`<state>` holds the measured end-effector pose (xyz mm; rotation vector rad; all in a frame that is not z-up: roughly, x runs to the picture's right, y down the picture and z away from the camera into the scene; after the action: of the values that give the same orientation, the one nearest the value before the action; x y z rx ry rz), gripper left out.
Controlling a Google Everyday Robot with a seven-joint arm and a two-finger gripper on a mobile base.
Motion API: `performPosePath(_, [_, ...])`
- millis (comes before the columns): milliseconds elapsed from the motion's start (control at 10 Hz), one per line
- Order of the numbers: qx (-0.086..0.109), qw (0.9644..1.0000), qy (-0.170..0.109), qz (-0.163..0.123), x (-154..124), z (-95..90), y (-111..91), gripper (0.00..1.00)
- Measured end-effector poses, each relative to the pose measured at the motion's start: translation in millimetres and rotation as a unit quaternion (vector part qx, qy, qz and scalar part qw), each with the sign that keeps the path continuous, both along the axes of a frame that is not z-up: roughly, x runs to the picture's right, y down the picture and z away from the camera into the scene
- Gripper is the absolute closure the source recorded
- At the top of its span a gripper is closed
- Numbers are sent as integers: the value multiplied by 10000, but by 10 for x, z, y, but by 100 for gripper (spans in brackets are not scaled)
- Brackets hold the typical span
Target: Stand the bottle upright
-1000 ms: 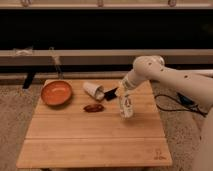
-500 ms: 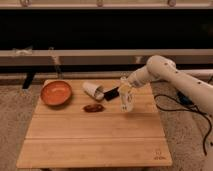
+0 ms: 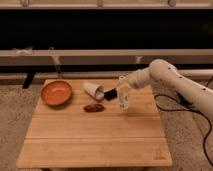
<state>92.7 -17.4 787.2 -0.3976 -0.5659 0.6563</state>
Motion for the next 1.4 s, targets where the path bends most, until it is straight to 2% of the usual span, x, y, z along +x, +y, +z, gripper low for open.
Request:
performPosePath(200, [317,9991,197,185,-33,-70,28,100])
performPosePath(400, [763,9940,622,486,-71,-192,29,100])
performPosePath(500, [897,9914,718,634,-84,-235,37,100])
performPosePath(700, [952,9901,713,751,-124,-272,56,100])
performPosePath(1400, [970,9893,736,804,-106,-266,66,100])
